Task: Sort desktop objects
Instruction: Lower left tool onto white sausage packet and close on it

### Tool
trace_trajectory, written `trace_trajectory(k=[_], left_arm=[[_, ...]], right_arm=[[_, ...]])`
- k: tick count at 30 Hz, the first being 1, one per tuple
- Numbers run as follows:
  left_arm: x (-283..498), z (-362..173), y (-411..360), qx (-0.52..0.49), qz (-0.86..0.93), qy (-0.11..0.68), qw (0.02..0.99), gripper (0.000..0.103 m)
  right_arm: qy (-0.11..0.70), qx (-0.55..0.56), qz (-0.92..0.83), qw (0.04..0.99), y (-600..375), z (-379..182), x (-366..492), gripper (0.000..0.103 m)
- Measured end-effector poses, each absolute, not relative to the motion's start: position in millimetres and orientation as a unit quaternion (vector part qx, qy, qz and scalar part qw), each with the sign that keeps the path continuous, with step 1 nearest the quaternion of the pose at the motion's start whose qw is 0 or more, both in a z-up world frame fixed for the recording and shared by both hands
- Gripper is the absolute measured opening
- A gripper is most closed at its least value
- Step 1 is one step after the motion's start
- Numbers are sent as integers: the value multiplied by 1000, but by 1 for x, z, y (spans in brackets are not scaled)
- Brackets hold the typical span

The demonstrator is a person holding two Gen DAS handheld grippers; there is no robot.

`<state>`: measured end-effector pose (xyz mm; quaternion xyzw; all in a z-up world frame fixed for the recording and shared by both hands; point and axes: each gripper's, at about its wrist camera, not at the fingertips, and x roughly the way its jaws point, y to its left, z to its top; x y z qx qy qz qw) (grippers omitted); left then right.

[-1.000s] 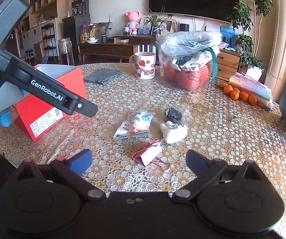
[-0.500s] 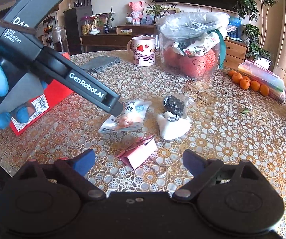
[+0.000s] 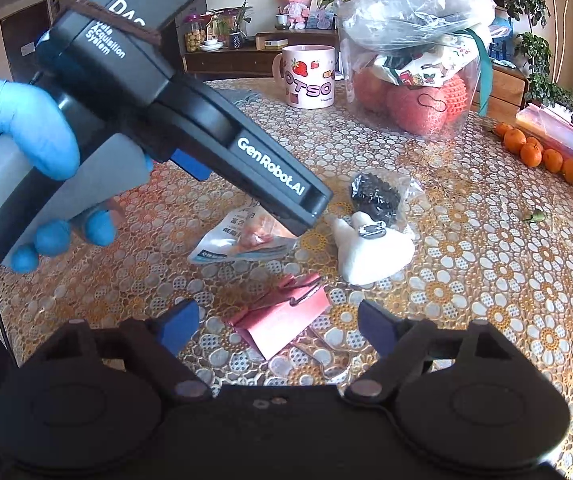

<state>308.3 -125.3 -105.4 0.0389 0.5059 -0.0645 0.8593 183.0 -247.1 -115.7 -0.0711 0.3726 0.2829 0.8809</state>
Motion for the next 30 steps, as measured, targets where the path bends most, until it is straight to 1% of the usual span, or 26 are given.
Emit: trace_trajectory(k=[4,6,12,15,20,23,25,26,28,29,30], left_arm=[[314,-116,-121,16,-54,519,853,103],[314,-118,-124,26,-53,514,856,103],[319,-118,-126,25,-50,508,860,103],[319,-118,-127,22,-44,505,862,103],[316,-119,-127,28,-49,499,865,102],[314,-116,-130,33,-61,493,867,92],[312,-113,-134,40,-70,489,869,77],[311,-112,-136,43,-79,486,869,73],[309,-109,-139,51,-89,483,869,58],[309,-108,-140,53,-92,482,870,57],[308,-108,-142,58,-93,482,869,55]], right_arm=[[374,-70,287,879,-246,-118,189,85],[375,-69,289,878,-245,-121,192,83],[366,-76,293,880,-242,-124,191,83],[362,-82,293,881,-241,-124,190,79],[359,-89,285,884,-241,-123,190,68],[357,-93,283,886,-240,-123,189,63],[358,-94,283,885,-239,-122,189,60],[358,-95,283,885,-239,-122,188,57],[357,-98,279,886,-237,-121,188,52],[359,-95,276,886,-237,-121,188,46],[360,-90,274,887,-238,-120,189,43]])
